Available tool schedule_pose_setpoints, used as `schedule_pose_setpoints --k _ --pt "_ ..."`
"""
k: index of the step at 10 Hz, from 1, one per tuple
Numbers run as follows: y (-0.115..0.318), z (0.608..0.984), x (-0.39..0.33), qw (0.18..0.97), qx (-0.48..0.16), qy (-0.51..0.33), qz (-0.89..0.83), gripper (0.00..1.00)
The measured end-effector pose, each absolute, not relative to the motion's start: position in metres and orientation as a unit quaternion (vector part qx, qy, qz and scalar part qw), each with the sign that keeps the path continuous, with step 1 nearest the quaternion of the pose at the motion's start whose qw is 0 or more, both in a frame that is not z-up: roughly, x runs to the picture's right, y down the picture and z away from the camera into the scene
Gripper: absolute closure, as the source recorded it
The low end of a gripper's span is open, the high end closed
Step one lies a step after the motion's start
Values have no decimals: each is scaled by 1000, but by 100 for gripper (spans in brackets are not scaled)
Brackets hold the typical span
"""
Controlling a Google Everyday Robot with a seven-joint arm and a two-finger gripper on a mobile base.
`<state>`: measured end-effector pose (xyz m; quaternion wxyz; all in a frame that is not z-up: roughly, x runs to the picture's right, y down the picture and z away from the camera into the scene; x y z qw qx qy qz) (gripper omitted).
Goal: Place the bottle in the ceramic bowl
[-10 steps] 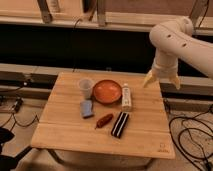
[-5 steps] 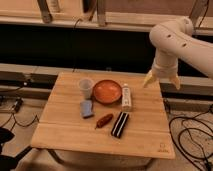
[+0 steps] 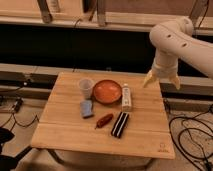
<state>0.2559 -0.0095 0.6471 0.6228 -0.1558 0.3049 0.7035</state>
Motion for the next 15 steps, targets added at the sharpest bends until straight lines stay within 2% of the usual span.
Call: schedule_pose_setpoints --k 4,9,13,15 --pt "-26 678 201 671 -167 284 664 20" --pt "-19 728 140 653 -188 244 692 20" --pt "-18 728 143 652 -182 245 694 20" --pt "-2 733 155 648 -181 257 694 20"
